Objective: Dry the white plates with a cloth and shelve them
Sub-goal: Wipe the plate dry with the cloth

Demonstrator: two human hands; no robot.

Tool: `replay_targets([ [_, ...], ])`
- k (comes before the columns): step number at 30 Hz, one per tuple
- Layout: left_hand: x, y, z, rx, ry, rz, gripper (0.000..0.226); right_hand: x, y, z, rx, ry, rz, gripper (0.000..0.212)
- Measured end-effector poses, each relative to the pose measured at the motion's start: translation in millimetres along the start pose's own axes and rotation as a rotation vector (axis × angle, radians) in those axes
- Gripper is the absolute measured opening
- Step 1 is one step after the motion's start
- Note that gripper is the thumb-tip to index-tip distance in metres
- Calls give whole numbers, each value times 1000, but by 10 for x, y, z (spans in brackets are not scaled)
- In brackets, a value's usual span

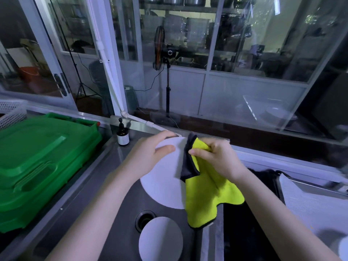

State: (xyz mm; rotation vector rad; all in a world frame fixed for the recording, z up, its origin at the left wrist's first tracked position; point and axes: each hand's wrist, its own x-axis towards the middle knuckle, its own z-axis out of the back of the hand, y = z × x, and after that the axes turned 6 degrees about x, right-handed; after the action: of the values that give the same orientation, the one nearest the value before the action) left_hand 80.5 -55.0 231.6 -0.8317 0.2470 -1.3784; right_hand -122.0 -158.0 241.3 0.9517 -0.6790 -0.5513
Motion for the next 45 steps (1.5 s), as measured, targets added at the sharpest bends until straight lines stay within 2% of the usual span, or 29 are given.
replay_targets([
  [1, -36, 19, -13, 8, -133, 24, 32, -21, -38, -22, -41, -66, 12, 22],
  [3, -165, 68, -80, 28, -431, 179, 33, -89, -104, -67, -121, -236, 40, 28],
  [4, -221, 71, -111, -42, -475, 303, 33, -131, -126, -103, -164, -323, 74, 34],
  [5, -257, 39, -148, -220, -423, 434, 34, -178, -134, -166, -222, -394, 121, 38],
  [6, -274, -21, -192, -448, -298, 558, 37, -234, -134, -246, -259, -439, 181, 37],
  [8, -245, -119, -236, -808, -111, 723, 41, -365, -148, -399, -352, -449, 320, 12],
  [9, -198, -156, -221, -929, -89, 772, 41, -419, -154, -469, -414, -440, 371, 19],
  [11, -98, -146, -213, -1054, -110, 850, 42, -503, -198, -565, -534, -345, 446, 37],
  [13, -66, -167, -231, -1072, -65, 883, 33, -560, -212, -621, -599, -270, 516, 48],
  [15, -78, -175, -272, -1096, -69, 889, 3, -592, -228, -646, -590, -201, 565, 55],
  [17, -86, -144, -295, -1114, -139, 914, 26, -623, -221, -666, -557, -119, 584, 50],
  [20, -85, -91, -292, -1136, -187, 816, 45, -704, -242, -675, -565, -61, 596, 34],
  [22, -107, -70, -312, -1173, -191, 706, 65, -750, -247, -665, -487, -89, 505, 40],
  [23, -127, -65, -320, -1194, -202, 657, 66, -752, -238, -643, -439, -132, 440, 44],
  [26, -183, -62, -328, -1233, -230, 481, 54, -730, -225, -565, -418, -240, 333, 47],
  [28, -199, -90, -338, -1241, -266, 411, 50, -703, -183, -570, -460, -209, 345, 46],
  [31, -222, -156, -370, -1200, -347, 436, 41, -587, -91, -644, -462, -66, 401, 35],
  [34, -264, -213, -396, -1102, -343, 393, 41, -332, -22, -615, -443, 28, 316, 47],
  [37, -287, -246, -333, -1070, -379, 408, 43, -106, 26, -475, -481, 17, 218, 59],
  [40, -291, -205, -281, -1143, -417, 410, 36, -72, 15, -386, -514, -53, 158, 55],
  [42, -297, -192, -241, -1170, -446, 396, 36, -217, -46, -406, -484, -78, 181, 48],
  [45, -308, -182, -212, -1214, -418, 355, 37, -557, -147, -581, -481, -29, 308, 43],
])
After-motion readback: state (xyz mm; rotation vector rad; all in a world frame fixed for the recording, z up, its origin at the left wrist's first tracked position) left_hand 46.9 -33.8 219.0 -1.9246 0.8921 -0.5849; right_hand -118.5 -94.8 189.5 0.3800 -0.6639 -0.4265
